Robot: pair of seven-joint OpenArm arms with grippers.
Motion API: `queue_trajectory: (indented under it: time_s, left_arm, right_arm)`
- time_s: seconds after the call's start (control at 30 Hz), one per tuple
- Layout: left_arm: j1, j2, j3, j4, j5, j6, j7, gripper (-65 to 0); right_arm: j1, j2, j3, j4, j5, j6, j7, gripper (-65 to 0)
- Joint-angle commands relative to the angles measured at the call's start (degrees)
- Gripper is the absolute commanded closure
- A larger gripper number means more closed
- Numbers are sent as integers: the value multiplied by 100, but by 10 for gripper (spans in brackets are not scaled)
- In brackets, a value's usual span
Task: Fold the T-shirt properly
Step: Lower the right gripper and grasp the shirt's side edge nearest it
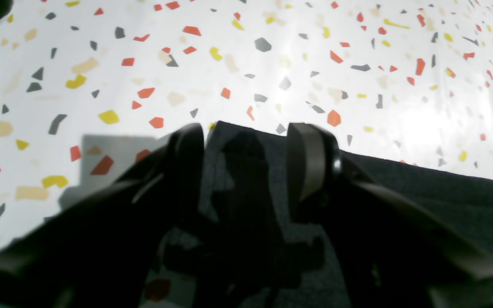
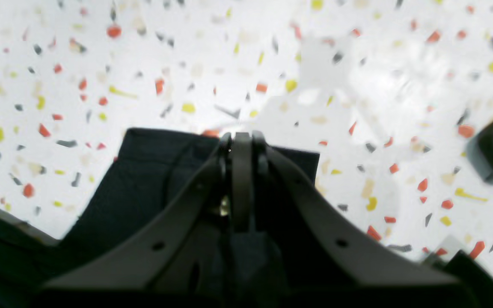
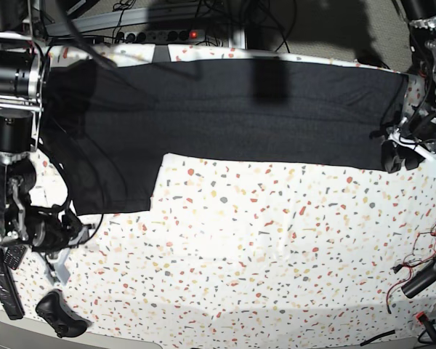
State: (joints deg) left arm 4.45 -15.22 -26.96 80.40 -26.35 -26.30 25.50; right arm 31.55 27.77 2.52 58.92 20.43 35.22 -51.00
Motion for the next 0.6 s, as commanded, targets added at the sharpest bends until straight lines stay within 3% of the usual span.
queue_trajectory:
  time_s: [0.0,0.07,0.1,0.17,0.27,0.57]
  left_arm:
    - [-66,-83,-33,107,-70,-33,-149,-296]
    - [-66,-83,-33,107,-70,-33,-149,-296]
    - [-63,-83,-33,107,-70,-33,-149,-296]
    - [-66,-81,-33,107,-72,-33,-149,-296]
    - [-66,-83,-33,107,-72,-33,-149,-296]
    - [-66,-83,-33,107,-72,-33,-153,-296]
  right_arm:
    - [162,96,28,-52,20,31,197,-138]
    - [173,92,28,-385,15,33,518,-245]
    - [197,90,28,-577,7,31,629,-263]
    - [280,68,28,-1012,-127,-22,734,-264]
    - [518,37,28,-1703,-258,-546,758,-263]
    - [1185,-201,-90,-2916,-612,-566,968,-263]
